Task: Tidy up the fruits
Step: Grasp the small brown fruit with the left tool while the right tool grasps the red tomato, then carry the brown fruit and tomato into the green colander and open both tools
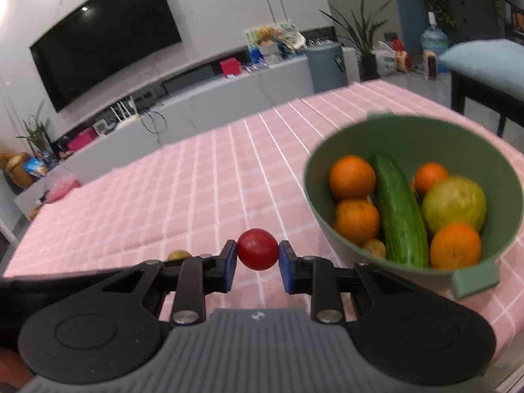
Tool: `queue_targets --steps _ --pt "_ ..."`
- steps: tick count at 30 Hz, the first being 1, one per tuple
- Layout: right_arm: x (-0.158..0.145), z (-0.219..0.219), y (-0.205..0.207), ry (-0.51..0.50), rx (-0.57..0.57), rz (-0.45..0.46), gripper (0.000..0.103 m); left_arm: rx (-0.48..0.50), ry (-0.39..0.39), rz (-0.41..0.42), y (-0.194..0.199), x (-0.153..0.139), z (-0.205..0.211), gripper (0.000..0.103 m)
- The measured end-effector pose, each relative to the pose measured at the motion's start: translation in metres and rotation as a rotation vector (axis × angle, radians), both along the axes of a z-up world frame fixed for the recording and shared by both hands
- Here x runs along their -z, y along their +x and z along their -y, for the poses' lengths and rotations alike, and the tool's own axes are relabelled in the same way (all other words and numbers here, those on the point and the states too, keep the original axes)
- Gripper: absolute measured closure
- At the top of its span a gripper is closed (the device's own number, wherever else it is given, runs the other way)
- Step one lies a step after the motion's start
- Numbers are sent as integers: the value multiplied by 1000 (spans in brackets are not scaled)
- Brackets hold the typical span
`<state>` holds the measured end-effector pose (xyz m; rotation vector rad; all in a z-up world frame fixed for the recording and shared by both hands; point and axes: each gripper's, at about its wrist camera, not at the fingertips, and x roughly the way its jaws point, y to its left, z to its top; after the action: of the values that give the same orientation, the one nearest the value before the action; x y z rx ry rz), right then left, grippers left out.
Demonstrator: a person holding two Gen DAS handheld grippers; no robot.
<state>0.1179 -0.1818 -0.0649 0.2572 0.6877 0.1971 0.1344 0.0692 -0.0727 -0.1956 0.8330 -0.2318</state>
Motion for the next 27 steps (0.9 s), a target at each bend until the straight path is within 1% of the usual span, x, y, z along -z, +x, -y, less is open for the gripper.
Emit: queue_targets --steps 5,9,12,21,27 --pt "-28 7 -2 31 -24 47 80 -21 6 23 -9 -23 5 77" --pt "-46 20 -4 52 -34 70 79 -12 9 57 -16 -43 17 77" --pt "-59 32 -8 49 -46 90 79 1 15 79 -18 -57 31 77" --pt "-86 74 -21 -47 -88 156 79 76 4 126 -16 -80 77 77" --pt "-90 109 -19 -124 -80 174 79 140 8 129 -7 -80 109 77"
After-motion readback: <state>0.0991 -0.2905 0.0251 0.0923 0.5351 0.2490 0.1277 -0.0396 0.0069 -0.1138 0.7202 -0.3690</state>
